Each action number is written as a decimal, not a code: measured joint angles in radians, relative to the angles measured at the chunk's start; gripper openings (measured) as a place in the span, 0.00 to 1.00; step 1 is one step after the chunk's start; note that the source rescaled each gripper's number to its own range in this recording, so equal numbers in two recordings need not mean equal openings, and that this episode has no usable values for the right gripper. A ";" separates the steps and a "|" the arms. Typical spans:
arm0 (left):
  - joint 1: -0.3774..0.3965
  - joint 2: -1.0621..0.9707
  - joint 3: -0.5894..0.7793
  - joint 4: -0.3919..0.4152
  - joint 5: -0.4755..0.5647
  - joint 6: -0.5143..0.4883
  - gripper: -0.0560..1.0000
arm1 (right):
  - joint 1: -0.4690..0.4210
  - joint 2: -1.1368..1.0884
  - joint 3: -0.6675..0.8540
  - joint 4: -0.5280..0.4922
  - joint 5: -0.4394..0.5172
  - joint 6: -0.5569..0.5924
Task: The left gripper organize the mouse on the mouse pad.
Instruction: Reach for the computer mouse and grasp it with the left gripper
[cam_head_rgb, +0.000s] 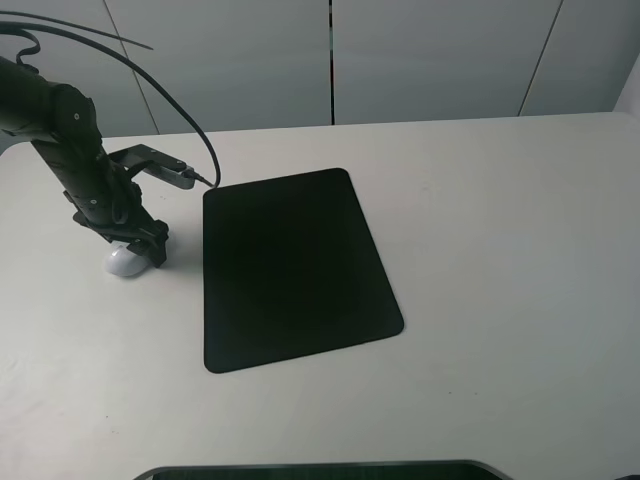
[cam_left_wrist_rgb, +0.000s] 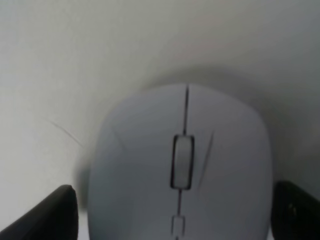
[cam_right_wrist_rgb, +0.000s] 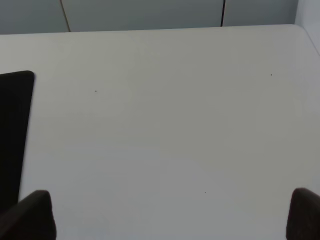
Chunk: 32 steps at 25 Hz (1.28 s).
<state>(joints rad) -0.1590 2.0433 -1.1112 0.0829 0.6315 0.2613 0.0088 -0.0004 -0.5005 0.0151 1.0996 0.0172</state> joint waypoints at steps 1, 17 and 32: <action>0.000 0.000 0.000 0.000 -0.002 0.000 0.95 | 0.000 0.000 0.000 0.000 0.000 0.000; 0.000 0.002 -0.002 -0.014 -0.003 0.002 0.06 | 0.000 0.000 0.000 0.000 0.000 0.000; 0.000 0.002 -0.002 -0.027 -0.003 0.002 0.06 | 0.000 0.000 0.000 0.000 0.000 0.009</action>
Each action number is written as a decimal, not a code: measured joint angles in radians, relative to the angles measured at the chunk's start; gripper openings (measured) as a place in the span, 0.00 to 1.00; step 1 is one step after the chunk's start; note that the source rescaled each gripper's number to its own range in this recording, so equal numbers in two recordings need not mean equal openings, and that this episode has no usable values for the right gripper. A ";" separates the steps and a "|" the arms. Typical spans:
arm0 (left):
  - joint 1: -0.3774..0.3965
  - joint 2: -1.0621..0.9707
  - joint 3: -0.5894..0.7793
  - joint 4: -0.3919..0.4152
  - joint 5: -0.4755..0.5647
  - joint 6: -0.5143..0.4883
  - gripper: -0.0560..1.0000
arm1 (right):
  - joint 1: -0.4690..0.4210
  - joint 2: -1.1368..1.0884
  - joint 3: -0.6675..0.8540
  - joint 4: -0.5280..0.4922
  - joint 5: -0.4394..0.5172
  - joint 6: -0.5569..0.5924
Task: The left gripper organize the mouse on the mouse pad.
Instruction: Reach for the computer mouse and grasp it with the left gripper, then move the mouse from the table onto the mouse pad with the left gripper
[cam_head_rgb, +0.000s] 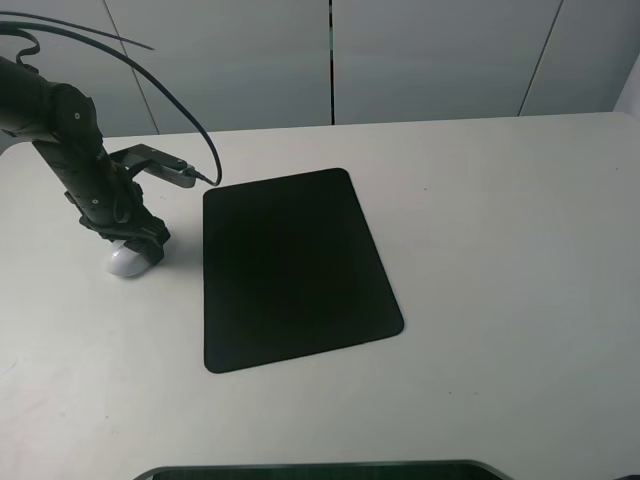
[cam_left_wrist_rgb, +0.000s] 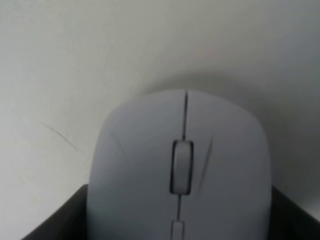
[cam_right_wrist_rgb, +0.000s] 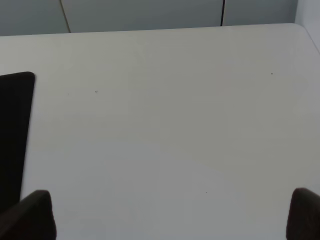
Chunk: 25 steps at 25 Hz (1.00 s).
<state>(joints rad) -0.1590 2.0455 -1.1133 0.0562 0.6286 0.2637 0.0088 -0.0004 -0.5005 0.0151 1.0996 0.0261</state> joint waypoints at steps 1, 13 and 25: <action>0.000 0.000 0.000 -0.003 0.002 0.000 0.06 | 0.000 0.000 0.000 0.000 0.000 0.000; 0.000 0.000 -0.002 0.006 0.016 -0.027 0.06 | 0.000 0.000 0.000 0.000 0.000 0.003; 0.000 -0.185 -0.002 0.050 -0.009 -0.278 0.06 | 0.000 0.000 0.000 0.000 0.000 0.003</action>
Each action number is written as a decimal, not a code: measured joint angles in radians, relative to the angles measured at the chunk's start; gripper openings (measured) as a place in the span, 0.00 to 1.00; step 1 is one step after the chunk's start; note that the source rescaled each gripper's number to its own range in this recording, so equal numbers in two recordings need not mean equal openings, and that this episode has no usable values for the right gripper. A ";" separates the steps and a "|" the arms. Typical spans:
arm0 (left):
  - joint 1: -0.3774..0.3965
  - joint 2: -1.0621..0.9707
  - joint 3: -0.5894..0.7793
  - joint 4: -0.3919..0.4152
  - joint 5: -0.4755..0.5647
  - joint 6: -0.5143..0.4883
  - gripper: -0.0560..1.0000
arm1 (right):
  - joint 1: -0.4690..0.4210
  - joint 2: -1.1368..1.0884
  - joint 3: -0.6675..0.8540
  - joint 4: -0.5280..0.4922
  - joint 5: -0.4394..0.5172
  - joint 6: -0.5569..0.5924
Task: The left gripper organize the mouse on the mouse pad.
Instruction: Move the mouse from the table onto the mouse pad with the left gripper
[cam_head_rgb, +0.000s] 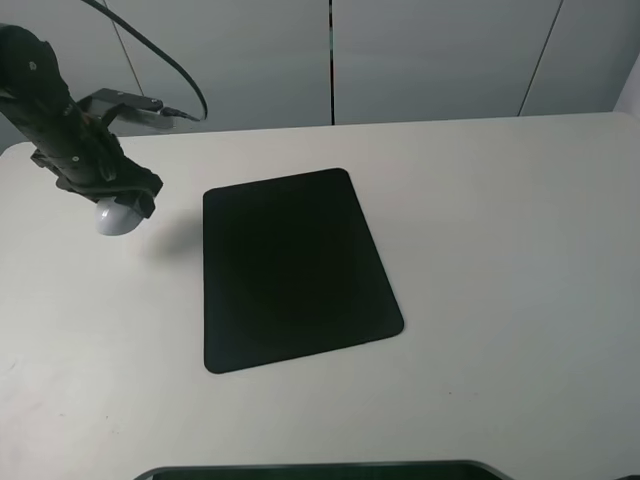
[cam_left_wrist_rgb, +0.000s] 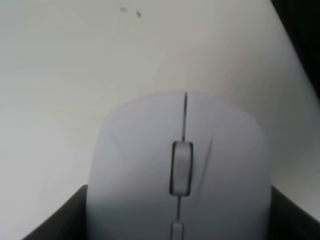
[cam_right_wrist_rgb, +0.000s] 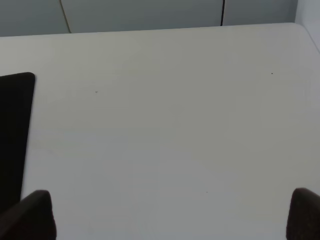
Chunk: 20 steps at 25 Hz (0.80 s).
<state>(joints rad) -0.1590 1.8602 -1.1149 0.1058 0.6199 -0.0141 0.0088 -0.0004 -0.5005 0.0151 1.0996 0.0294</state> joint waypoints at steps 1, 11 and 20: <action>0.000 -0.014 0.000 0.000 0.000 -0.036 0.06 | 0.000 0.000 0.000 0.000 0.000 0.000; -0.056 -0.044 0.000 0.066 0.102 -0.438 0.06 | 0.000 0.000 0.000 0.000 0.000 0.000; -0.183 -0.044 0.000 0.070 0.102 -0.787 0.06 | 0.000 0.000 0.000 0.000 0.000 0.000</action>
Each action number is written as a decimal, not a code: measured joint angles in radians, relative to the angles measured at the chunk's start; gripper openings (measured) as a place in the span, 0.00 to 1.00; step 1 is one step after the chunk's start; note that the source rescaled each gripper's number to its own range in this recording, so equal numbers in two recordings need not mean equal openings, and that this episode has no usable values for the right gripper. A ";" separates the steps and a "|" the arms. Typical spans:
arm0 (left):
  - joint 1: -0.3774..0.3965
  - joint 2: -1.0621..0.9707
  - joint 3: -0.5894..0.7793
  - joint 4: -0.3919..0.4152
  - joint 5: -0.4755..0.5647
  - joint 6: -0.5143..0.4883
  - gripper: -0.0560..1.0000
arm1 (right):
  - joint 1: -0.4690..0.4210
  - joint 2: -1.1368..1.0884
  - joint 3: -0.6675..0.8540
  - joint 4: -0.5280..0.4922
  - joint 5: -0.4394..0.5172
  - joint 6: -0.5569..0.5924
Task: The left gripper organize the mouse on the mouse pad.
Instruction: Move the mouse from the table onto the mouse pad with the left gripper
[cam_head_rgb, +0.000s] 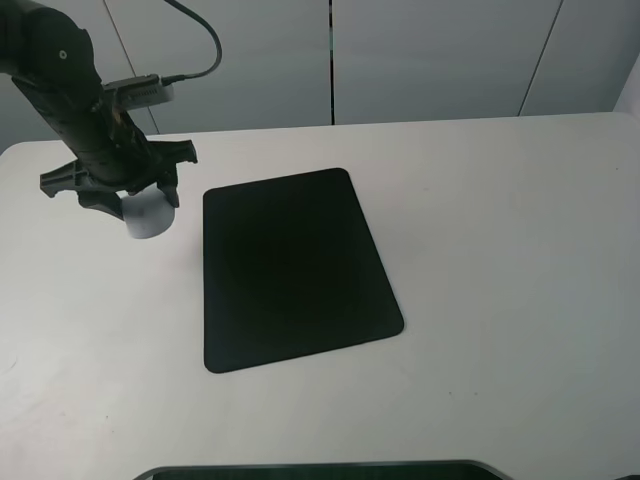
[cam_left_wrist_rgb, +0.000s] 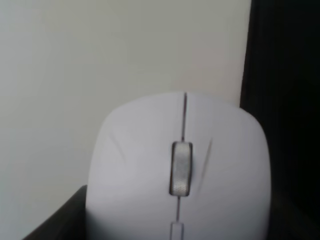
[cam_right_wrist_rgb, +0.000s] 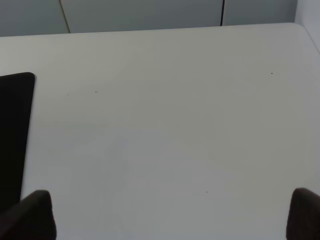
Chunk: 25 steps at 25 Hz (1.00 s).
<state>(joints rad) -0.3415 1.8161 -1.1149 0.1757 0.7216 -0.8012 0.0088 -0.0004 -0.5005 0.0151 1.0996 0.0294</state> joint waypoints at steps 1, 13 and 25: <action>-0.010 0.000 0.000 0.000 -0.005 -0.034 0.06 | 0.000 0.000 0.000 0.000 0.000 0.000; -0.116 0.043 -0.066 0.021 -0.002 -0.258 0.06 | 0.000 0.000 0.000 0.000 0.000 0.000; -0.222 0.236 -0.329 -0.038 0.092 -0.264 0.06 | 0.000 0.000 0.000 0.000 0.000 0.000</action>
<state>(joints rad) -0.5636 2.0521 -1.4444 0.1382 0.8132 -1.0649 0.0088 -0.0004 -0.5005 0.0151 1.0996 0.0294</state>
